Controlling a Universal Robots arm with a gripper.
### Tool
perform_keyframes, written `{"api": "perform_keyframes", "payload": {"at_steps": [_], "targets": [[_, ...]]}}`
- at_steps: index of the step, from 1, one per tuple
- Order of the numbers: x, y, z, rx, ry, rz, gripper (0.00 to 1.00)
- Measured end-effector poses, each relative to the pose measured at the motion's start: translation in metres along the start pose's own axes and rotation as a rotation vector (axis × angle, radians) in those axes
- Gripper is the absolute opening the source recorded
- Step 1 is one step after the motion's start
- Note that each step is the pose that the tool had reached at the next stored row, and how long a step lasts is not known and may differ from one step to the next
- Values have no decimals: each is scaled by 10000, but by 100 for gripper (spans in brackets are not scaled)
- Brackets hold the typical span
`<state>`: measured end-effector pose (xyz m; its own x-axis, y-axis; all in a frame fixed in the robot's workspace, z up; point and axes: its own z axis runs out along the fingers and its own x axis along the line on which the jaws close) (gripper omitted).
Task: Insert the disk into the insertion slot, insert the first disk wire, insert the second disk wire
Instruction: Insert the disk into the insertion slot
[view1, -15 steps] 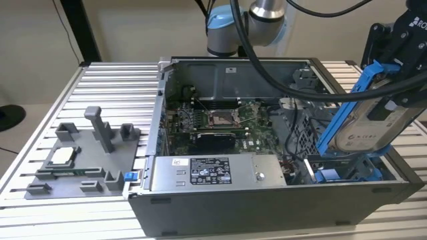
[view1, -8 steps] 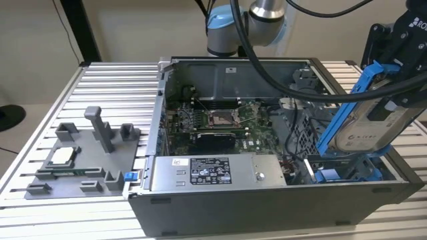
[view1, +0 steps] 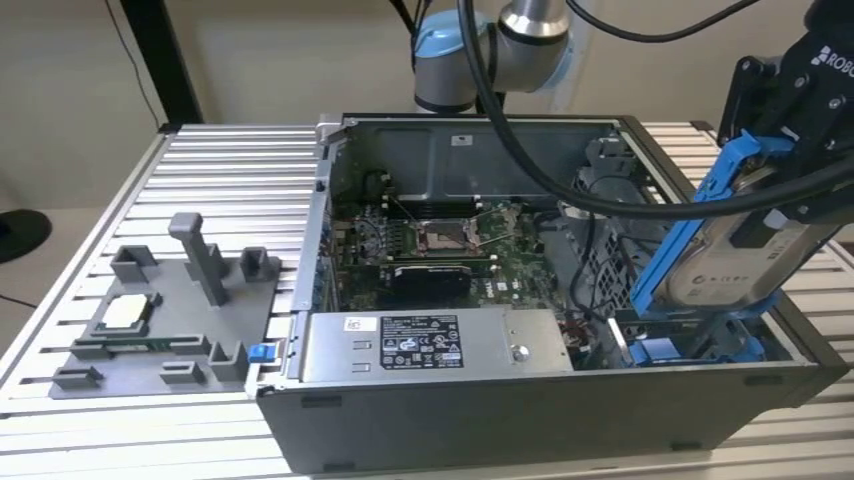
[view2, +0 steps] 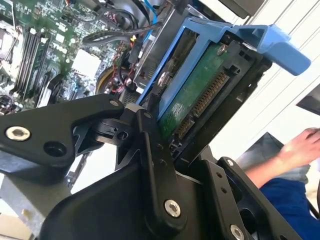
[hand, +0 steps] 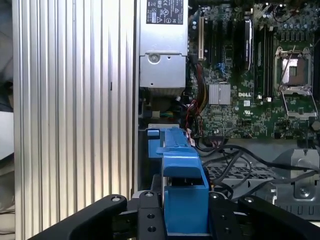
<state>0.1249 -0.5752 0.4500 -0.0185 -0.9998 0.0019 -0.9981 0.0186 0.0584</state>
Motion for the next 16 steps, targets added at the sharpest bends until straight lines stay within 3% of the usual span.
{"api": "perform_keyframes", "payload": {"at_steps": [4,10,16], "targets": [[0,-5,63,-3,-18,9,0],[4,-15,115,-8,-225,12,0],[46,-27,161,-7,-250,12,0]]}}
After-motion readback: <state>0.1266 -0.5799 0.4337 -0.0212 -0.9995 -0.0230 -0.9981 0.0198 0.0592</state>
